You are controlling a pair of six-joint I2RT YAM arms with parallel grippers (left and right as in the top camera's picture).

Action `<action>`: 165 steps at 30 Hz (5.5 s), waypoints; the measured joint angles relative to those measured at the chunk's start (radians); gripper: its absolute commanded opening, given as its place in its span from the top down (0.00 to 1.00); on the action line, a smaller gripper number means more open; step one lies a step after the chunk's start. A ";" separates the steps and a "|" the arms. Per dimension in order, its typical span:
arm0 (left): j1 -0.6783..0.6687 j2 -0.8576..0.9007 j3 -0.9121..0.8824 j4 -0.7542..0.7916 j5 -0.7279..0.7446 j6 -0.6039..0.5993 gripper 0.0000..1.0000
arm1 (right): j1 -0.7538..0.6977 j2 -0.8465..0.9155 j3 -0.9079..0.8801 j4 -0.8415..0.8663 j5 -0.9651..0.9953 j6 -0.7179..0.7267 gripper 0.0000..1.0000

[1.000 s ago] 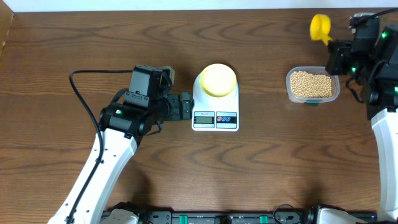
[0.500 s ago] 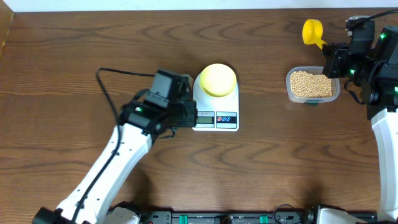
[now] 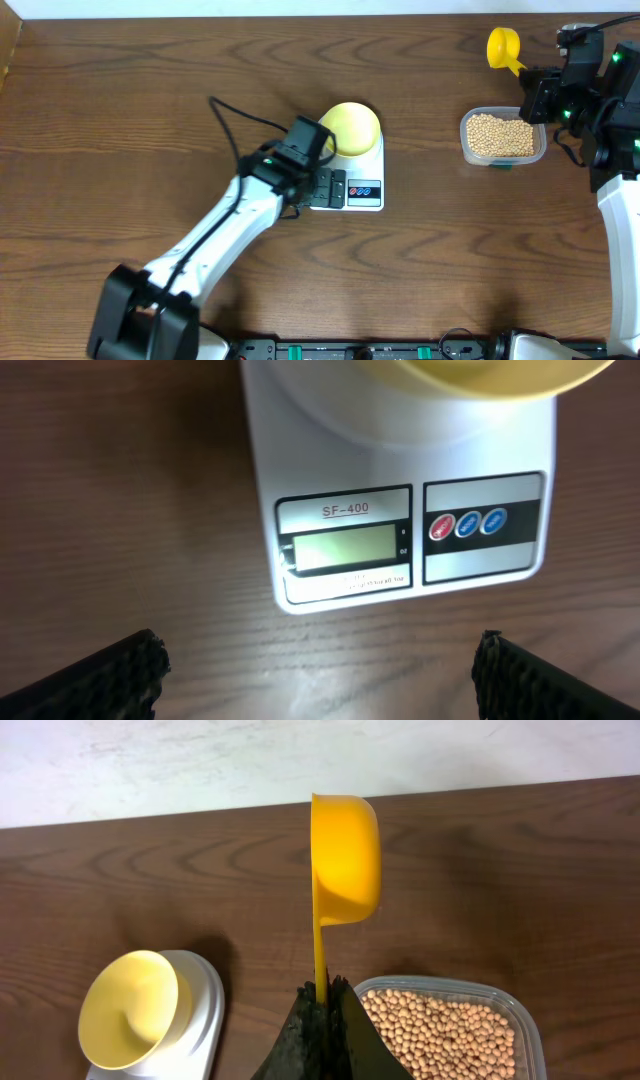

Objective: Scoop item into bowl and weigh 50g on scale

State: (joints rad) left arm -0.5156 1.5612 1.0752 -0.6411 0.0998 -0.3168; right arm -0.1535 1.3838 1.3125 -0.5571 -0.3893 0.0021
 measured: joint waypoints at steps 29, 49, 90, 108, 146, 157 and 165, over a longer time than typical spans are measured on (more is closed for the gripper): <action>-0.166 0.236 -0.002 0.201 -0.269 -0.129 0.00 | 0.000 0.000 0.000 0.002 0.000 0.000 0.99; -0.170 0.261 0.001 0.230 -0.289 -0.132 0.00 | 0.000 0.000 0.000 0.001 0.000 0.000 0.99; -0.175 0.264 0.004 0.206 -0.334 -0.133 0.01 | 0.000 0.000 0.000 -0.006 0.000 -0.007 0.99; -0.174 0.292 0.026 0.185 -0.315 -0.136 0.00 | 0.000 0.000 0.000 -0.008 0.000 -0.007 0.99; -0.172 -0.527 0.000 -0.041 -0.399 -0.007 0.00 | 0.000 0.000 0.000 0.000 0.000 -0.052 0.99; -0.172 -0.505 0.000 -0.112 -0.428 0.000 0.00 | 0.000 0.000 0.000 -0.006 0.000 -0.068 0.99; -0.172 -0.505 0.000 -0.112 -0.428 0.000 0.00 | 0.000 0.003 0.000 0.006 0.090 -0.061 0.99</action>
State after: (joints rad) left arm -0.6880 1.0561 1.0756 -0.7528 -0.3283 -0.3164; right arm -0.1535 1.3869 1.3125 -0.5514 -0.2996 -0.0589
